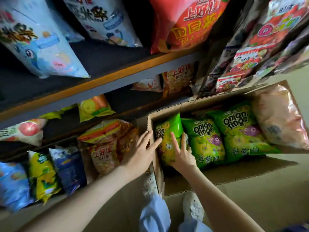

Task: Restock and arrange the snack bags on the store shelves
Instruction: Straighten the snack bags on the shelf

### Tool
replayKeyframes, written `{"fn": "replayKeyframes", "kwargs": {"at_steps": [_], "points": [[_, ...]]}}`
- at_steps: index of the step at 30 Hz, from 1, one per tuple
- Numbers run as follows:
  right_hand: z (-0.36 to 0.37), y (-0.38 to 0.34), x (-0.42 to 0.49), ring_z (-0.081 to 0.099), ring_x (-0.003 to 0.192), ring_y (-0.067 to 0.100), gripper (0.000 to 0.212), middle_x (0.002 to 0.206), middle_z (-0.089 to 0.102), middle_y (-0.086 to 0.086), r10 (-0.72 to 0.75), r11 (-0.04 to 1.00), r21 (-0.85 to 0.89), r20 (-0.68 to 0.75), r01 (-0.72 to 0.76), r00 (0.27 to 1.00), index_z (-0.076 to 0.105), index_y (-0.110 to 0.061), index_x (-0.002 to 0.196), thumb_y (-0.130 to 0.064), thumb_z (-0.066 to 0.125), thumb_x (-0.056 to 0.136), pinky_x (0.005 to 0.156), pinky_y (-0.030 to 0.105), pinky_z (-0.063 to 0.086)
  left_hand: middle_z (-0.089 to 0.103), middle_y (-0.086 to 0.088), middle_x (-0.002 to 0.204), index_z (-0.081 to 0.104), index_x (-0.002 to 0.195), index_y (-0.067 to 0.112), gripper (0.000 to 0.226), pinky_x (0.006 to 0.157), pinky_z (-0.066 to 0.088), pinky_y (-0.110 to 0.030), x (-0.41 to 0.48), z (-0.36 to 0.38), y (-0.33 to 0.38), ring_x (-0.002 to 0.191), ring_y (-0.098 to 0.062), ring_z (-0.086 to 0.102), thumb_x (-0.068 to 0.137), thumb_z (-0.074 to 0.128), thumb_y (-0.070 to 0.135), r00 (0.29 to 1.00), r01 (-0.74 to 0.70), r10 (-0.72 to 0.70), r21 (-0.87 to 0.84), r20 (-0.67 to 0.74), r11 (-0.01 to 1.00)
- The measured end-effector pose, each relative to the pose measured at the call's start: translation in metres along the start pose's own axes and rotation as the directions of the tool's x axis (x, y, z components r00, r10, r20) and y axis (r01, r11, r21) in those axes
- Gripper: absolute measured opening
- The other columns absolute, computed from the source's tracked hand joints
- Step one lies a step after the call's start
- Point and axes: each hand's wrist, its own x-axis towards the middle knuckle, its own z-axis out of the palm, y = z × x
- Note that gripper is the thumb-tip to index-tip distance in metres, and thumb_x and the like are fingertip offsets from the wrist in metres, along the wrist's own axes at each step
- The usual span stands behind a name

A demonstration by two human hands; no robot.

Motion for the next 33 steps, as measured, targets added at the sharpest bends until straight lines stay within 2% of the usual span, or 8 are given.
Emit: {"fn": "replayKeyframes", "kwargs": {"at_steps": [6, 9, 14, 16, 21, 24, 28, 33], "points": [[-0.018, 0.003, -0.019, 0.042, 0.121, 0.046, 0.115, 0.158, -0.009, 0.014, -0.049, 0.997, 0.059, -0.094, 0.054, 0.994, -0.036, -0.049, 0.131, -0.023, 0.065, 0.083, 0.089, 0.050, 0.048, 0.030, -0.018, 0.151, 0.047, 0.140, 0.024, 0.052, 0.112, 0.020, -0.043, -0.003, -0.009, -0.004, 0.138, -0.037, 0.030, 0.091, 0.057, 0.007, 0.988, 0.144, -0.150, -0.148, -0.029, 0.978], [-0.051, 0.011, -0.041, 0.030, 0.131, 0.048, 0.114, 0.158, -0.005, 0.015, -0.084, 0.986, 0.130, -0.126, 0.101, 0.988, -0.030, -0.048, 0.135, -0.017, 0.066, 0.081, 0.096, 0.050, 0.039, 0.028, -0.015, 0.152, 0.044, 0.142, 0.025, 0.051, 0.111, 0.022, -0.037, 0.005, -0.028, 0.002, 0.139, -0.033, 0.029, 0.094, 0.054, 0.012, 0.986, 0.149, -0.162, -0.240, -0.033, 0.959], [-0.124, 0.024, -0.098, 0.001, 0.146, 0.033, 0.119, 0.157, 0.000, 0.014, -0.186, 0.936, 0.277, -0.138, 0.218, 0.973, -0.019, -0.053, 0.139, -0.016, 0.075, 0.076, 0.111, 0.053, 0.027, 0.026, 0.000, 0.154, 0.003, 0.150, 0.042, 0.074, 0.104, 0.028, -0.029, 0.014, -0.070, 0.041, 0.131, -0.017, 0.036, 0.095, 0.053, 0.042, 0.842, 0.469, -0.199, -0.499, 0.501, 0.729], [-0.151, 0.023, -0.119, 0.000, 0.146, 0.028, 0.122, 0.157, 0.002, 0.011, -0.218, 0.903, 0.339, -0.164, 0.263, 0.962, -0.018, -0.056, 0.139, -0.016, 0.078, 0.075, 0.114, 0.052, 0.024, 0.030, 0.005, 0.150, -0.012, 0.146, 0.047, 0.091, 0.097, 0.032, -0.028, 0.015, -0.088, 0.061, 0.120, -0.016, 0.043, 0.089, 0.060, 0.047, 0.826, 0.486, -0.149, -0.552, 0.544, 0.678], [-0.204, -0.003, -0.151, 0.004, 0.145, 0.016, 0.120, 0.156, 0.001, 0.003, -0.340, 0.822, 0.369, -0.294, 0.434, 0.893, -0.014, -0.045, 0.143, -0.020, 0.080, 0.074, 0.113, 0.028, 0.016, -0.010, 0.029, 0.139, -0.027, 0.136, 0.043, 0.112, 0.105, 0.022, -0.015, 0.004, -0.132, 0.103, 0.137, -0.002, 0.016, 0.085, 0.069, 0.017, 0.972, 0.232, -0.121, -0.778, 0.199, 0.583], [-0.229, -0.030, -0.162, -0.009, 0.145, 0.004, 0.121, 0.155, -0.006, -0.003, -0.459, 0.774, 0.270, -0.385, 0.573, 0.801, -0.017, -0.045, 0.145, -0.026, 0.079, 0.073, 0.113, 0.012, 0.008, -0.002, 0.033, 0.142, -0.021, 0.136, 0.050, 0.114, 0.106, 0.026, -0.011, -0.018, -0.169, 0.101, 0.134, 0.011, 0.020, 0.082, 0.074, 0.018, 0.984, 0.060, -0.167, -0.768, -0.061, 0.637], [-0.268, -0.081, -0.178, 0.000, 0.141, -0.010, 0.123, 0.152, -0.005, -0.018, -0.512, 0.665, 0.266, -0.517, 0.697, 0.686, -0.014, -0.040, 0.143, -0.030, 0.081, 0.065, 0.110, 0.006, 0.011, 0.010, 0.020, 0.148, -0.016, 0.145, 0.044, 0.111, 0.102, 0.023, -0.001, -0.047, -0.228, 0.096, 0.134, 0.017, 0.019, 0.080, 0.073, 0.031, 0.899, -0.107, -0.185, -0.610, -0.396, 0.785], [-0.322, -0.152, -0.187, 0.023, 0.139, -0.002, 0.112, 0.147, 0.020, -0.020, -0.638, 0.507, 0.177, -0.580, 0.844, 0.506, 0.000, -0.040, 0.140, -0.028, 0.082, 0.065, 0.111, 0.012, 0.022, 0.027, -0.013, 0.143, -0.021, 0.145, 0.038, 0.090, 0.108, 0.022, -0.009, -0.061, -0.288, 0.077, 0.133, -0.013, 0.029, 0.091, 0.049, 0.055, 0.708, -0.238, -0.032, -0.281, -0.705, 0.930]]}}
